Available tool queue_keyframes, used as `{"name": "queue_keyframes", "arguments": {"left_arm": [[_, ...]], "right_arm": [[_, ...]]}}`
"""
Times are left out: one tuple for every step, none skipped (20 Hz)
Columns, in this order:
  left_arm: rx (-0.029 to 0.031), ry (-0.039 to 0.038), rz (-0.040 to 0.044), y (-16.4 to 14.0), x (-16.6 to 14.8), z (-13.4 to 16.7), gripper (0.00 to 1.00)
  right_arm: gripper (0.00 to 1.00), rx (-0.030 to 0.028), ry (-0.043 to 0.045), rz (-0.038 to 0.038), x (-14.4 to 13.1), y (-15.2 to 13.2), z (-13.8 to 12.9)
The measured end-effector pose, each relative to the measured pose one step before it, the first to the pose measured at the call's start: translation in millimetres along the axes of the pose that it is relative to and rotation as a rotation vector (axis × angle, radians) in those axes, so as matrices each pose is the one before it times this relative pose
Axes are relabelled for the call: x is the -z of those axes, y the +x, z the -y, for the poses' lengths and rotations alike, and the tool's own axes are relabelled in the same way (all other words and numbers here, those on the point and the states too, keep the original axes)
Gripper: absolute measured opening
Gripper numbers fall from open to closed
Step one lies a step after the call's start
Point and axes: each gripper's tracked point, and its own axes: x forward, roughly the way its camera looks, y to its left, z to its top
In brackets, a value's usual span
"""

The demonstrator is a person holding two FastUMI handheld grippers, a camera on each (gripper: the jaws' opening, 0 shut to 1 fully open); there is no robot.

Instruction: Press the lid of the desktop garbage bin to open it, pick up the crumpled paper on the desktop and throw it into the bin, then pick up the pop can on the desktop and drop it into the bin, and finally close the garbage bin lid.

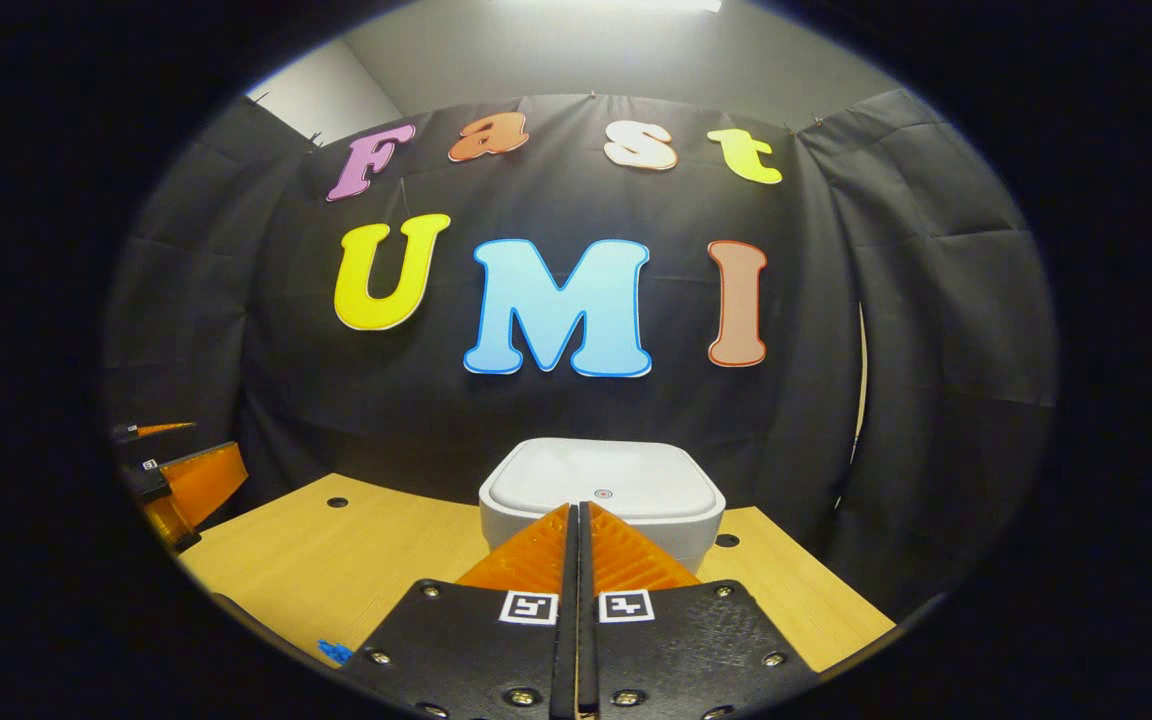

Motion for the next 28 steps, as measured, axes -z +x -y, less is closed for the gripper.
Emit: {"name": "queue_keyframes", "arguments": {"left_arm": [[0.00187,-0.00162,-0.00473,1.85,1.57,1.00,0.96],[-0.00092,-0.00383,-0.00527,0.01,2.78,0.59,0.96],[-0.00303,-0.00356,-0.00453,1.30,1.50,-0.67,1.00],[-0.00493,-0.00102,-0.00483,0.49,2.02,-1.13,1.00],[-0.00457,0.00211,-0.00430,0.85,2.09,-1.56,1.00],[-0.00209,0.00283,-0.00220,1.93,0.46,-1.20,0.97],[-0.00141,0.00345,0.00183,2.19,-2.16,-1.05,0.96],[-0.00371,0.00493,0.00060,2.47,0.46,-1.54,1.00],[-0.00341,0.00336,0.00146,2.48,0.34,-1.46,1.00],[-0.00116,-0.00106,0.00037,1.86,-0.15,-0.51,1.00],[-0.00105,-0.00242,0.00089,1.84,0.12,-0.23,1.00],[0.00145,-0.00024,0.00175,1.08,-2.25,-0.46,0.96],[0.00151,0.00322,0.00047,1.57,-0.63,0.11,0.96],[-0.00103,0.00317,0.00143,1.12,0.66,-1.80,1.00],[-0.00123,0.00309,0.00030,1.73,-0.10,-1.08,1.00],[-0.00210,0.00275,-0.00072,0.93,0.88,-2.82,1.00],[-0.00067,0.00013,-0.00012,1.81,0.36,-1.71,1.00],[-0.00183,0.00112,-0.00147,0.96,0.12,-1.14,1.00],[0.00011,0.00103,-0.00163,1.67,0.36,-0.39,1.00],[0.00077,0.00039,-0.00075,1.14,1.41,0.15,1.00],[0.00241,-0.00118,-0.00046,1.25,-0.87,1.32,1.00],[0.00348,0.00059,-0.00090,0.88,0.57,2.55,1.00],[0.00345,0.00161,0.00076,0.09,0.02,1.09,1.00],[0.00378,0.00119,0.00292,-0.71,-0.33,1.61,1.00],[0.00212,0.00042,0.00329,-0.59,-1.47,1.22,1.00],[0.00131,-0.00072,0.00352,-0.64,-2.16,1.55,1.00],[0.00129,-0.00049,0.00158,-0.76,-0.56,0.45,1.00],[-0.00051,-0.00064,0.00168,-2.84,0.12,-0.66,0.96]], "right_arm": [[0.01,0.00365,-0.00788,-0.00025,-0.05,5.82,3.26],[0.01,0.00453,-0.00611,-0.00375,-1.19,5.52,2.71],[0.01,0.00035,-0.00416,-0.00209,1.03,6.14,1.98],[0.01,0.00566,-0.00744,-0.00033,-1.13,5.98,2.20],[0.01,-0.00097,-0.00446,-0.00041,0.59,6.69,2.06],[0.01,0.00172,-0.00074,0.00023,-1.16,6.67,0.80],[0.01,0.00098,-0.00186,-0.00696,1.51,7.18,1.77],[0.01,0.00144,-0.00283,-0.01572,3.45,7.38,0.42],[0.01,-0.00322,0.00083,-0.02118,3.47,5.88,-0.15],[0.01,-0.00505,0.00929,-0.01987,4.20,4.77,-1.10],[0.01,-0.00239,0.01548,-0.01301,1.43,2.54,-0.01],[0.01,0.00320,0.00871,-0.01001,0.99,2.41,1.07],[0.01,0.00687,0.00047,-0.00838,2.17,2.28,1.70],[0.01,0.00400,-0.00372,-0.00756,1.91,1.53,1.29],[0.01,-0.00264,-0.00629,0.00252,0.17,-0.76,-1.17],[0.01,-0.00446,-0.00989,-0.00030,-0.38,-0.60,-0.52],[0.01,-0.00421,-0.01214,-0.00165,2.46,0.31,0.33],[0.01,-0.00462,-0.01001,0.00148,-0.93,-0.26,-0.16],[0.01,-0.00519,-0.00836,-0.00319,2.56,0.93,0.11],[0.01,-0.00416,-0.01006,-0.00390,1.78,-0.19,-0.12],[0.01,-0.00020,-0.00639,0.00588,0.45,0.06,0.18],[0.01,0.00215,0.00263,-0.00236,0.34,0.15,1.25],[0.01,0.00483,0.01536,0.00290,0.94,1.28,-0.08],[0.01,0.00186,0.01212,0.00266,-0.62,-0.33,-0.30],[0.01,0.00004,0.00515,0.00716,0.00,-0.10,-0.76],[0.01,0.00303,0.00367,0.00675,-2.28,0.30,-0.24],[0.01,0.00477,0.00132,0.00289,-1.12,0.33,0.12],[0.01,0.00625,0.00351,0.01023,-6.21,-0.79,0.77]]}}
